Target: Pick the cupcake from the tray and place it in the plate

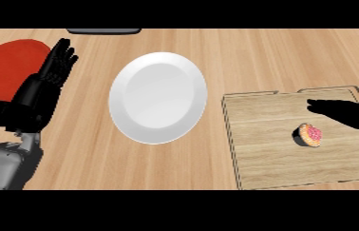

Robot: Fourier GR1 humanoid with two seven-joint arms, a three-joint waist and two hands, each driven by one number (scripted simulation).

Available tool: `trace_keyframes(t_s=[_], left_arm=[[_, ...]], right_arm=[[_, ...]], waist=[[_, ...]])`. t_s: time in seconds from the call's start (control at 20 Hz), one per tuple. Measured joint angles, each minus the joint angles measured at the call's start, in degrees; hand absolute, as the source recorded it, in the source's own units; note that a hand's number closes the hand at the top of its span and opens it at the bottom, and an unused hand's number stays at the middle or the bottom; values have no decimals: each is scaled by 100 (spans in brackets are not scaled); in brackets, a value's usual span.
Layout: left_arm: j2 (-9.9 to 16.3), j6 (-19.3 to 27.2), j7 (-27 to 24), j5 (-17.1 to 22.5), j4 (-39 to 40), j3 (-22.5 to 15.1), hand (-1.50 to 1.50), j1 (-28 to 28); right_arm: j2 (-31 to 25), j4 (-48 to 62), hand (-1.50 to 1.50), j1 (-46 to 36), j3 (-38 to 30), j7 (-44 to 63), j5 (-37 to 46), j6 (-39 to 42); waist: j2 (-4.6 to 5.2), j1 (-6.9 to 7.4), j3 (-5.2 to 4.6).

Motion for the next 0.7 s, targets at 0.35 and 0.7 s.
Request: trace_keyframes(t_s=[0.35,0.7], left_arm=[[-148,-222,12,-100,61,208,0,-6],[-281,-401,92,-282,61,385,0,-30]], right_arm=[[577,416,-150,-361,326,258,1102,6],[1195,1125,-150,-645,575,273,2026,42]], waist=[[1,-12,1],[1,-14,2]])
